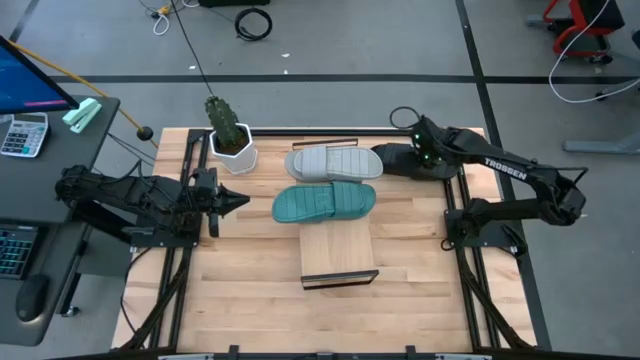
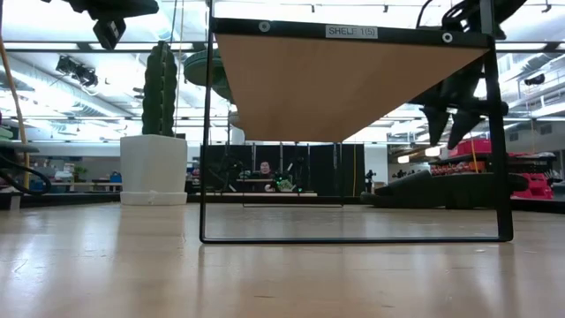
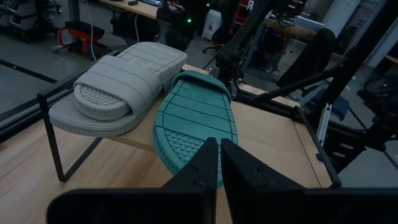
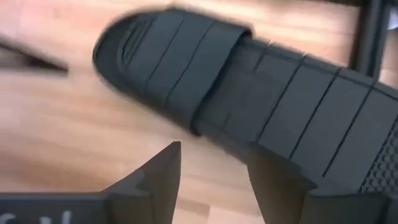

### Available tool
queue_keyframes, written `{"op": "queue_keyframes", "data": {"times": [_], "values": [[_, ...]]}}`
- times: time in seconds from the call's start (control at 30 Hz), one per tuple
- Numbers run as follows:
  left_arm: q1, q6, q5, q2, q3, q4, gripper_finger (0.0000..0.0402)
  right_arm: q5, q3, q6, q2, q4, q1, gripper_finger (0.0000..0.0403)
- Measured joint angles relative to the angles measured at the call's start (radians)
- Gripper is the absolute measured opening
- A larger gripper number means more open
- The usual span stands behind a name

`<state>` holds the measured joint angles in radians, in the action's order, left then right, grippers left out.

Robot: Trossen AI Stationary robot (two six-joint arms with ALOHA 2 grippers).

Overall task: Pick and place slippers onto the shelf
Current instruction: Put the black pair of slippers on the shelf

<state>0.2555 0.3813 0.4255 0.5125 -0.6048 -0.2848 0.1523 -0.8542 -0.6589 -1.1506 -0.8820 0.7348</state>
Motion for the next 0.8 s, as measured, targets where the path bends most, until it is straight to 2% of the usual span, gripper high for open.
{"op": "queue_keyframes", "data": {"times": [0.27, 0.57, 0.8], "values": [[0.000, -0.001, 0.000, 0.000, 0.000, 0.000, 0.0006, -0.001, 0.065, -0.203, 0.003, 0.147, 0.016, 0.0203], [0.000, -0.001, 0.000, 0.000, 0.000, 0.000, 0.0027, 0.026, 0.156, -0.367, 0.001, 0.303, 0.016, 0.0214], [0.000, -0.001, 0.000, 0.000, 0.000, 0.000, 0.0012, 0.026, 0.249, -0.462, 0.004, 0.434, 0.016, 0.0226]]}}
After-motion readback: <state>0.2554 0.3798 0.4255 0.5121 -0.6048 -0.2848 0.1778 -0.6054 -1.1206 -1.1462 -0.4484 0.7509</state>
